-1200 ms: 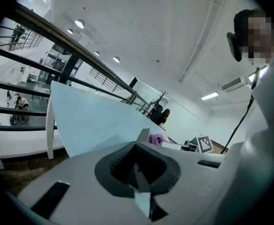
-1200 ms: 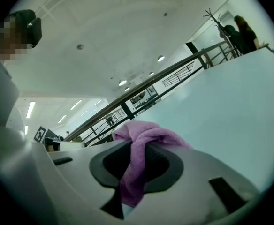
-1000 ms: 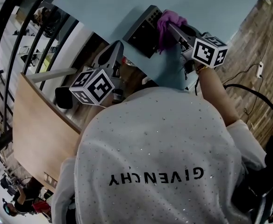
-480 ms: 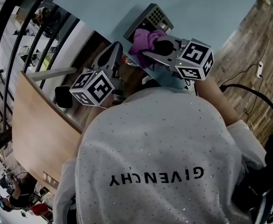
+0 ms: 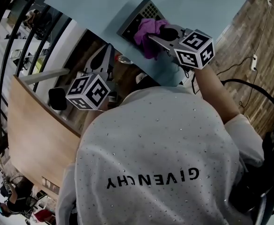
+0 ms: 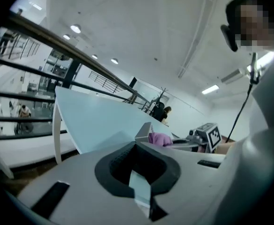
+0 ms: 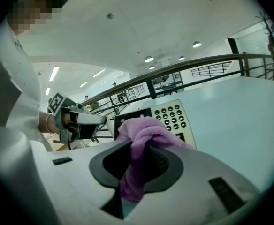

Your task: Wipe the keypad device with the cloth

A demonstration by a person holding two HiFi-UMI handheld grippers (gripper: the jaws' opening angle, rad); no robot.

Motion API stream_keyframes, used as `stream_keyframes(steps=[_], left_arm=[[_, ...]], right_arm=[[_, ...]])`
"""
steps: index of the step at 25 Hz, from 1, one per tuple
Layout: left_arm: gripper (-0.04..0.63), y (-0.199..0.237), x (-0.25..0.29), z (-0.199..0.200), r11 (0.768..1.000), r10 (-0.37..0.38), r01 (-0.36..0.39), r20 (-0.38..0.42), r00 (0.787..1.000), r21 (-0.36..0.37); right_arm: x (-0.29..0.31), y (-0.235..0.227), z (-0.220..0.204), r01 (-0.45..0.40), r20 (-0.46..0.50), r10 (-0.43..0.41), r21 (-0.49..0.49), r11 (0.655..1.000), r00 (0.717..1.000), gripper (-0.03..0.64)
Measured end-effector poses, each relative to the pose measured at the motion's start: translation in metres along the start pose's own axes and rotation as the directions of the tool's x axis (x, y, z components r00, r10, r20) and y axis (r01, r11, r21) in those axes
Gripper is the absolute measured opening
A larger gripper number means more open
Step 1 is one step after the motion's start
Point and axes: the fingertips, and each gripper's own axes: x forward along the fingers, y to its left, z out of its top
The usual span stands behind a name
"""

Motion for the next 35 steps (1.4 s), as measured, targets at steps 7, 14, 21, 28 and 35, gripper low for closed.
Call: stream_keyframes(steps=[7,14,21,28,35], left_arm=[[0.000,0.000,-0.006,-0.013,1.000,0.012,-0.012,0.003,1.000,0.006],[0.000,0.002,-0.019,-0.029,0.994,0.077,-0.075,0.018,0.997,-0.084],[0.000,-0.009,-0.031,-0.046,0.980,0.141,-0.134,0.044,0.989,-0.148],[0.000,-0.020,-0.042,-0.054,0.950,0.233,-0.208,0.084,0.969,-0.231],[0.000,-0.046,-0.045,-0.041,0.924,0.302,-0.229,0.218,0.928,-0.308]], right_arm=[[-0.016,-0.036,-0.004,0.084,-0.031,-0.084,-0.011,0.996,0.996,0.067],[-0.031,-0.067,-0.008,0.094,-0.011,-0.094,0.069,0.993,0.996,0.067],[-0.030,-0.082,-0.013,0.080,0.014,-0.084,0.181,0.980,0.996,0.064],[-0.029,-0.098,-0.021,0.090,-0.046,-0.082,0.223,0.971,0.996,0.063],[-0.036,-0.057,0.000,-0.113,-0.045,0.117,0.083,0.990,0.992,0.060]])
